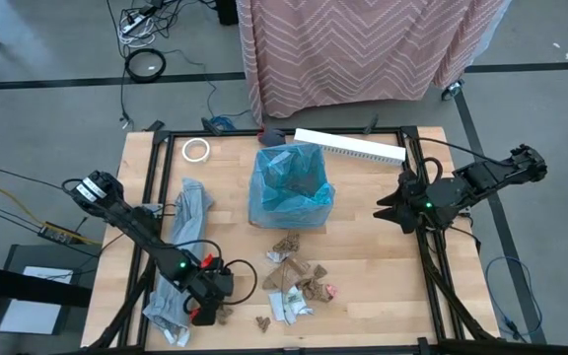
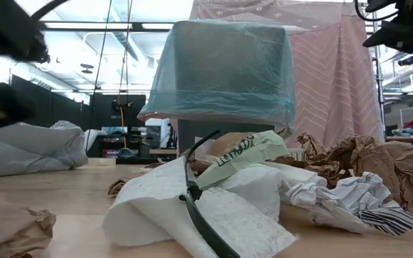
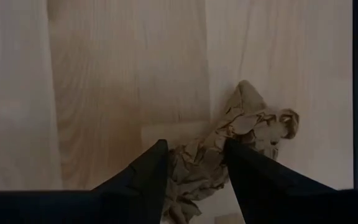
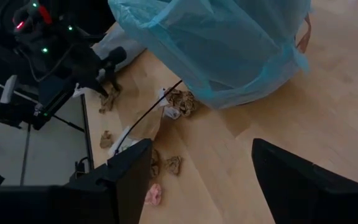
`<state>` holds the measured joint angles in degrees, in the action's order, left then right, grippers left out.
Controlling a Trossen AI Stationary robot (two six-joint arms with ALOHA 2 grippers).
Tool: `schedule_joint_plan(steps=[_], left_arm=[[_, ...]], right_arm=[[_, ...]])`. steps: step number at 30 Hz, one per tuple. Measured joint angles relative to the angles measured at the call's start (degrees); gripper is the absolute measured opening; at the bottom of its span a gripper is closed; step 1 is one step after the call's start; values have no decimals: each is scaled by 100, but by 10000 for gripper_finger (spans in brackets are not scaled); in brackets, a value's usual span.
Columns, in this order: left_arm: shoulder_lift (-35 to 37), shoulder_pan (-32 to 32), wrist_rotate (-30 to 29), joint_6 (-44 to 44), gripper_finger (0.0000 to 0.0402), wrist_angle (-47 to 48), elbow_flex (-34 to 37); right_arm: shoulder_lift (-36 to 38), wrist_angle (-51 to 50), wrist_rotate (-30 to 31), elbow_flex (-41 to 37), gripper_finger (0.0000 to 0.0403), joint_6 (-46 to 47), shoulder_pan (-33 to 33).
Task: Place trash/remove bag and relplace
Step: Put the brown napkin into the trash bin
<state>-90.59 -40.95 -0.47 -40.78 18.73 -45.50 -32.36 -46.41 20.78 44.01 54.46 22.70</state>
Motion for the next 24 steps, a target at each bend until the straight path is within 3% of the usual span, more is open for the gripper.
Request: schedule_joint_plan(steps=[6,11,13,17,24], left_arm=[[-4,2,523,32,142,-66,92],[-108,14,1011,128,37,-138,86],[-111,63,1090,-1,12,-123,86],[-107,295,1132,-459,8,-62,12],[-94,1050,661,-550,2,-78,-675]], right_arm=[[0,-21,5,0,257,-2,-2],[0,-131,43,0,247,-1,-2],[2,-146,48,0,242,-5,-2],[0,-181,133,0,232,-9,-2],[0,-260,442,0,218,-55,-4]])
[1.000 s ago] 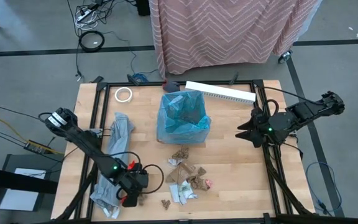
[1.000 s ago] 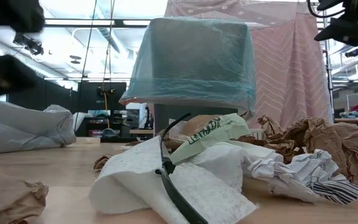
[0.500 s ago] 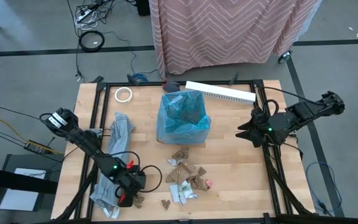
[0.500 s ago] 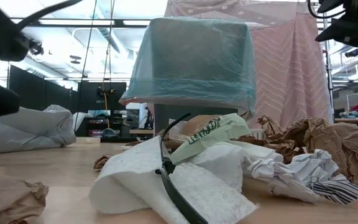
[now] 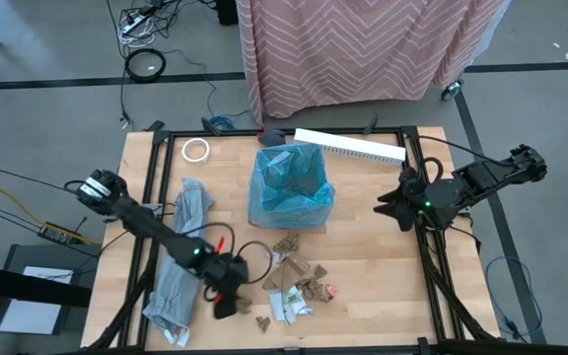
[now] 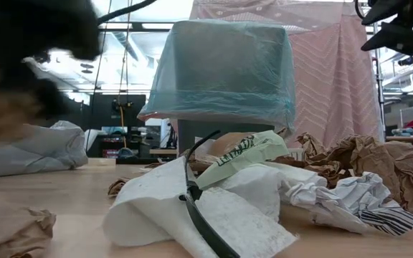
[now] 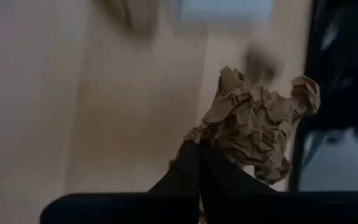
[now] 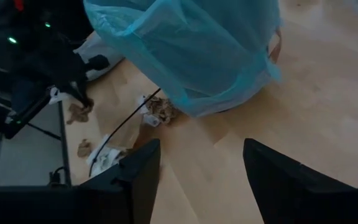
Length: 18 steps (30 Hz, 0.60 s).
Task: Place trash/remove bag and relplace
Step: Put the brown napkin into the trash bin
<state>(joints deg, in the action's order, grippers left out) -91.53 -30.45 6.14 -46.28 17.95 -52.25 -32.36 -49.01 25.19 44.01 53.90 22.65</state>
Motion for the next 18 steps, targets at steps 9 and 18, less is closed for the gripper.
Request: schedule_joint_plan(steps=[9,18], left_arm=[[9,856,-734,1605,1,1516,-1623],[75,1521,-1527,3355,1,3332,-3549]], right_arm=[[0,-143,81,0,209,-174,0],[-2,-140,164,0,208,-367,0]])
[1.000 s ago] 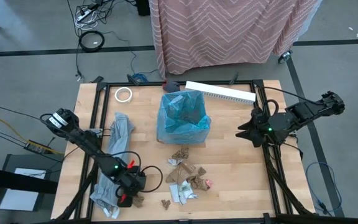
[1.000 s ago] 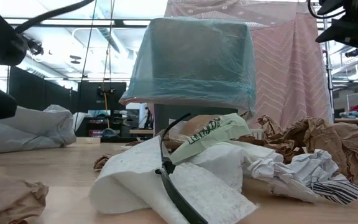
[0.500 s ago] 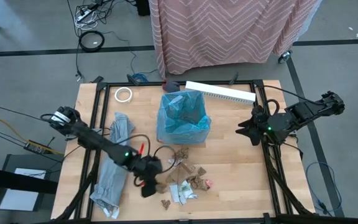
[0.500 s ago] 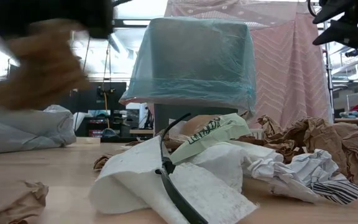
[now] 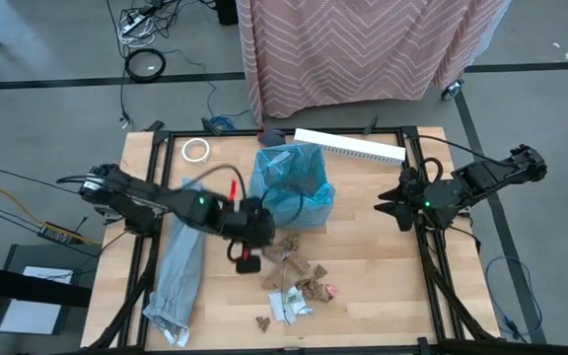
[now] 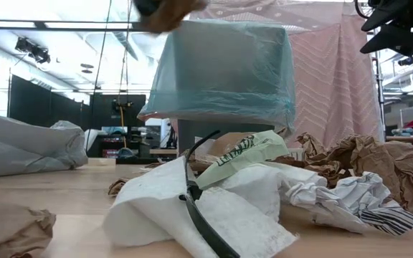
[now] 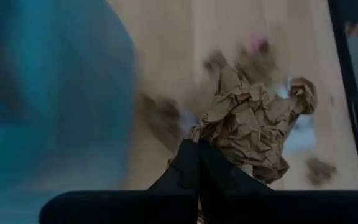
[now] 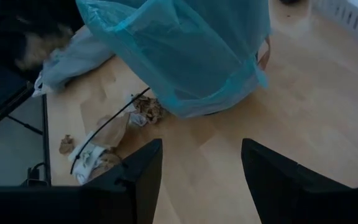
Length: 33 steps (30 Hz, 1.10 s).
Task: Place trash/remove bag and relplace
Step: Put the brown napkin into the trash bin
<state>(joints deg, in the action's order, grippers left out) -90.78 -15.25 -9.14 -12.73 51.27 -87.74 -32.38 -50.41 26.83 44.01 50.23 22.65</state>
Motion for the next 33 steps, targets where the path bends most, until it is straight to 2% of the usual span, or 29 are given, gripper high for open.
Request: schedule_joint_plan(steps=[4,7,10,12,17,22,29,33], left_arm=[[13,354,-348,221,0,48,-933],[23,663,-831,421,0,71,-1510],[27,1051,-1310,882,0,78,-1819],[24,1358,-1372,1111,0,76,-1865],[-101,2051,-851,1429,8,123,-1798],[-479,2384,-402,1844,37,172,-1793],[-1126,2461,359,2575,101,287,-1778],[-1195,2451,513,2279,135,413,-1911]], right_arm=[[-26,46,194,-50,208,-86,0],[-26,82,251,-185,208,-72,-2],[-51,91,294,-304,208,86,-2],[-72,125,354,-372,208,234,-2],[-109,292,471,-537,208,423,-2],[-193,496,767,-581,210,323,-2],[-260,754,1029,-581,234,12,-2],[-294,872,1021,-581,258,28,-2]])
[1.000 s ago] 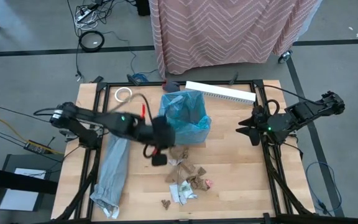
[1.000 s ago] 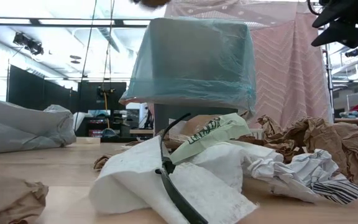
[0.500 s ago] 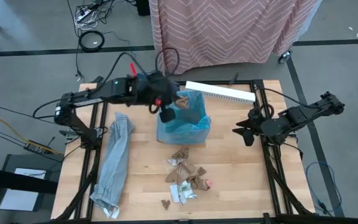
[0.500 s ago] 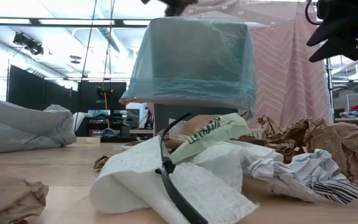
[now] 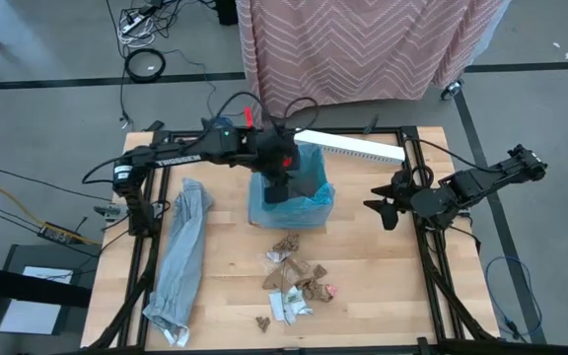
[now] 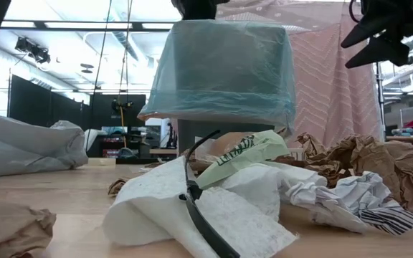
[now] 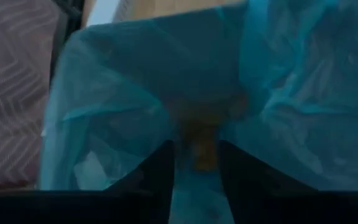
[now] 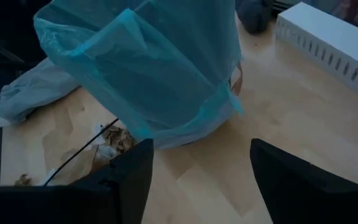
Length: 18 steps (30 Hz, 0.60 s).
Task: Place trash/remove bag and relplace
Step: Put the brown napkin into the trash bin
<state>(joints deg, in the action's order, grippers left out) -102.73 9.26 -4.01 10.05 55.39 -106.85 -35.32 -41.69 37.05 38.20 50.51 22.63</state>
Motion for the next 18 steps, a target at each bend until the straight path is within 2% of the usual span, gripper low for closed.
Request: schedule_joint_plan(steps=[4,9,11,14,18], left_arm=[[44,-12,-35,-463,150,752,-652],[158,-182,39,-764,147,2490,-1980],[279,-365,134,-1063,144,3091,-2289],[595,-814,168,-1544,141,3496,-2272],[1115,-1651,-176,-2448,140,3108,-1512]], right_arm=[[-104,189,-29,0,273,-13,0],[-428,312,-247,0,277,-152,0],[-580,313,-290,0,277,-133,0],[-785,330,-405,0,277,-108,0],[-1018,342,-585,0,281,-106,0]])
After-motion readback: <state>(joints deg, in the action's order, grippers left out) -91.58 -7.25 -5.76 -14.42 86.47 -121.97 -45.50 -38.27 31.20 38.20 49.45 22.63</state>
